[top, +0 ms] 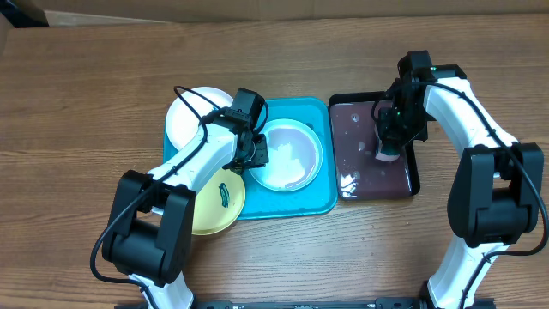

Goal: Clean dirty plates on tray and stack at the side
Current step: 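Return the sponge to the black tray and release it, then lift the white plate with the left gripper and carry it rightward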

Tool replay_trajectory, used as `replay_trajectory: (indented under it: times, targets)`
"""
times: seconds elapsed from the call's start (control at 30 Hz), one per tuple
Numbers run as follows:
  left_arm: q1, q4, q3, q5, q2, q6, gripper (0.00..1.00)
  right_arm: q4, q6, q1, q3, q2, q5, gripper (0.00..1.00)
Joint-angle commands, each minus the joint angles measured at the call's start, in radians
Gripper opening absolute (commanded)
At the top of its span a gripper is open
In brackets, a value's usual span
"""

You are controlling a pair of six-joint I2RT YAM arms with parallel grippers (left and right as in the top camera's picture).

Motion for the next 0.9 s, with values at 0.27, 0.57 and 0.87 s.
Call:
replay_trajectory:
  times: [0.27, 0.57, 0.87]
  targets:
    - [-0.004, 0.001, 0.0, -0.022, 0.014, -0.022, 0.38, 0.074, 0.012, 0.013, -0.095, -0.034, -0.002, 0.52]
    - [-0.004, 0.003, 0.0, -0.026, 0.015, -0.032, 0.34, -0.038, 0.013, -0.022, 0.097, -0.034, -0.039, 0.52]
    - [0.0, 0.01, 0.004, -0.015, 0.076, -0.061, 0.14, -0.033, 0.039, -0.166, 0.163, -0.034, -0.033, 0.86]
